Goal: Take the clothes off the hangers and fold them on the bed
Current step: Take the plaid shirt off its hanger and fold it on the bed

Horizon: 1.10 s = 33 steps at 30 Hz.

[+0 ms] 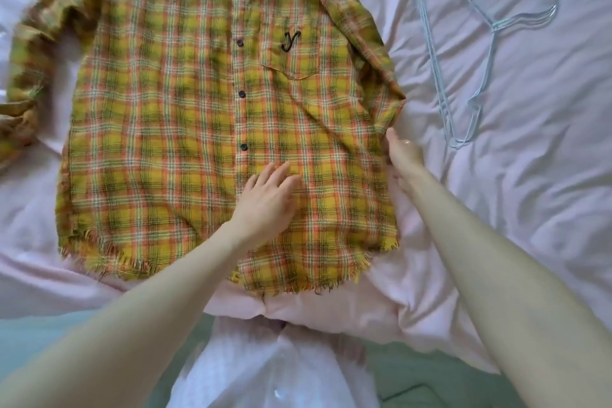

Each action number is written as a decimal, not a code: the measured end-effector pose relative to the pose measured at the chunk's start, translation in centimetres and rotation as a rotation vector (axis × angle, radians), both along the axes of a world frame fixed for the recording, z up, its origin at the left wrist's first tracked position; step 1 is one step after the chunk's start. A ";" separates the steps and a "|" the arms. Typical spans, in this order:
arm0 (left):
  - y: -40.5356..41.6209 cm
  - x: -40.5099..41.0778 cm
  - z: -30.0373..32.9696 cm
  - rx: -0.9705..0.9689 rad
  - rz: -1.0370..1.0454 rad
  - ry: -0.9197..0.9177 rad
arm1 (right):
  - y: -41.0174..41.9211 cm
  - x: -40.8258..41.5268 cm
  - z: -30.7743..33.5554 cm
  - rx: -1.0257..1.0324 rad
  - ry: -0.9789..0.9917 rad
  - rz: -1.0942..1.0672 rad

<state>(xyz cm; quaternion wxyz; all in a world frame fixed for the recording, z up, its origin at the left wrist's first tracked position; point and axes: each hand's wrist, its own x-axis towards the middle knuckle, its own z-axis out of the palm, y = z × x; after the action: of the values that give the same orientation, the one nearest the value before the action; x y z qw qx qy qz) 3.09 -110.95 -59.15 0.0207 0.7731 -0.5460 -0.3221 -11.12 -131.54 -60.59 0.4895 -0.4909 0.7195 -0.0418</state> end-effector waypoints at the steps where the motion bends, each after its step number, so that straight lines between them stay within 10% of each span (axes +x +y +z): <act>1: -0.3 0.1 -0.2 0.021 -0.057 -0.008 | -0.6 0.3 -0.5 0.034 -0.041 -0.017; 13: -4.0 0.1 -0.8 0.282 -0.132 -0.002 | -4.5 -0.6 -1.2 0.023 -0.032 -0.231; 28: -5.8 -7.8 -0.4 0.287 -0.017 -0.019 | -9.3 -8.0 1.2 -0.545 0.399 0.528; 33: -3.7 -9.7 -0.7 0.255 -0.094 -0.111 | -2.0 -7.7 0.9 -0.664 0.110 0.684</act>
<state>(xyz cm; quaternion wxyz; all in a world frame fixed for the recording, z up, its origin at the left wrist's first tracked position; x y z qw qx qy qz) -6.59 -114.62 -59.80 -0.1230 0.7597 -0.5367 -0.3460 -18.82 -133.56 -59.70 0.2533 -0.8307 0.4893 -0.0798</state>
